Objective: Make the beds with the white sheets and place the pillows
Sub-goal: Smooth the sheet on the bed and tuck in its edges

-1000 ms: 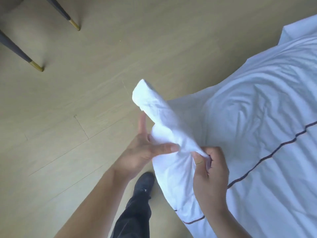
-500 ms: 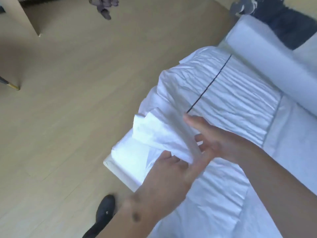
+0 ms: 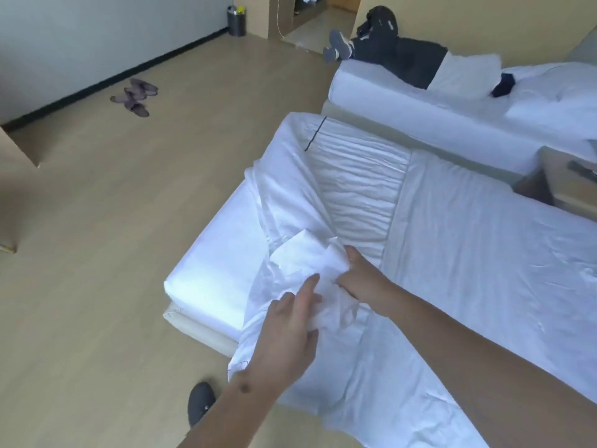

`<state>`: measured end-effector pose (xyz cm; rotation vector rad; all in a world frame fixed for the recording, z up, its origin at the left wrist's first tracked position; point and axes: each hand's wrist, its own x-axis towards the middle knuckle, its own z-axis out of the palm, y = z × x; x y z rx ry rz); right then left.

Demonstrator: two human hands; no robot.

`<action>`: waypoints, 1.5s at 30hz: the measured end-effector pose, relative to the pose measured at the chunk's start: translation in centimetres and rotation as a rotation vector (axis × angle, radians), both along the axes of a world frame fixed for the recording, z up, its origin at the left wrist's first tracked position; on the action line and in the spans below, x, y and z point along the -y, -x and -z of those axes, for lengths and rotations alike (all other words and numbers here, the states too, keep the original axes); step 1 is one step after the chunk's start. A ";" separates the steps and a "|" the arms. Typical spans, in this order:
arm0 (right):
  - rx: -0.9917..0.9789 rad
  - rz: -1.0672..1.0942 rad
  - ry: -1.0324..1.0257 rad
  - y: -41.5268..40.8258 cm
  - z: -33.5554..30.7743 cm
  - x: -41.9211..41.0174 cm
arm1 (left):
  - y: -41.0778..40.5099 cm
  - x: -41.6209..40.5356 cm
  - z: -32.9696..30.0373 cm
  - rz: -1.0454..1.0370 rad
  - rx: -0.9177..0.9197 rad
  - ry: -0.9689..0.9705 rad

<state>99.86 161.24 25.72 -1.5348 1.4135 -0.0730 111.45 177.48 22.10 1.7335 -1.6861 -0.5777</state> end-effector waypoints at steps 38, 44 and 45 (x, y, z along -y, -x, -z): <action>0.444 0.636 0.247 74.7 -4.0 -7.3 | 60.9 0.7 -7.7 0.433 0.249 -0.092; 0.357 0.771 -0.039 80.1 6.3 -17.1 | 65.1 -4.2 0.9 0.661 0.439 -0.301; 0.355 0.773 -0.063 79.5 7.4 -18.0 | 64.6 -4.9 1.5 0.676 0.485 -0.325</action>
